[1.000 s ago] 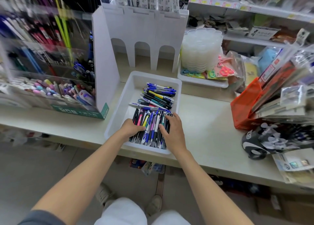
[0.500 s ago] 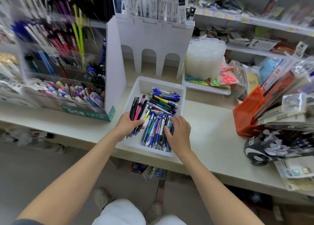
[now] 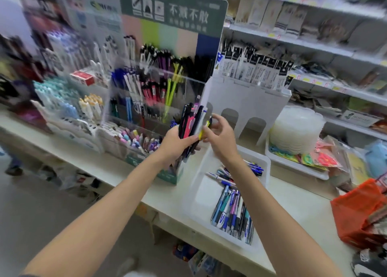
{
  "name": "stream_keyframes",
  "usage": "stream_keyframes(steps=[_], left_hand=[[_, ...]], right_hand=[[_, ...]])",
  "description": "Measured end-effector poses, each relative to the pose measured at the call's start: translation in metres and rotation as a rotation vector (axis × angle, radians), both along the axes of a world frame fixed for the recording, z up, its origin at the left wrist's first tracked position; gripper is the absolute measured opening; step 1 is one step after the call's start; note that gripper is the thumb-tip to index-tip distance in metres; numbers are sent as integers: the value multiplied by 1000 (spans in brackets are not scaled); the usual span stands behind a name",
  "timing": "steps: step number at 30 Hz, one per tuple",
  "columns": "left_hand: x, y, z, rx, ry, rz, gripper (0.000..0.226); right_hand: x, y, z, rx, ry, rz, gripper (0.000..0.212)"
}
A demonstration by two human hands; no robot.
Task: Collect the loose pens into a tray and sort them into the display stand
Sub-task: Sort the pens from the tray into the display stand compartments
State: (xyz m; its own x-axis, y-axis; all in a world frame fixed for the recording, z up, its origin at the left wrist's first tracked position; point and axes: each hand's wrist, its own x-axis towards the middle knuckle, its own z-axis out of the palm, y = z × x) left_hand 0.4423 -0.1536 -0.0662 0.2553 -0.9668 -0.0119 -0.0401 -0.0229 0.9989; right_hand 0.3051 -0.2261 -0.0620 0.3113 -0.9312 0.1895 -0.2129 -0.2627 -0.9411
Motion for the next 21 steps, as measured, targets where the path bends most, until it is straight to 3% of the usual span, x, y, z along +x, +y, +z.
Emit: stream_keyframes(steps=[5, 8, 14, 21], left_hand=[[68, -22, 17, -49, -109, 71, 19], [111, -35, 28, -58, -34, 70, 19], [180, -62, 47, -114, 45, 3, 22], [218, -82, 54, -118, 43, -103, 12]], right_hand=[[63, -22, 42, -119, -108, -68, 38], [95, -40, 70, -347, -126, -192, 40], [154, -81, 112, -804, 44, -365, 41], [175, -123, 98, -914, 390, -556, 38]])
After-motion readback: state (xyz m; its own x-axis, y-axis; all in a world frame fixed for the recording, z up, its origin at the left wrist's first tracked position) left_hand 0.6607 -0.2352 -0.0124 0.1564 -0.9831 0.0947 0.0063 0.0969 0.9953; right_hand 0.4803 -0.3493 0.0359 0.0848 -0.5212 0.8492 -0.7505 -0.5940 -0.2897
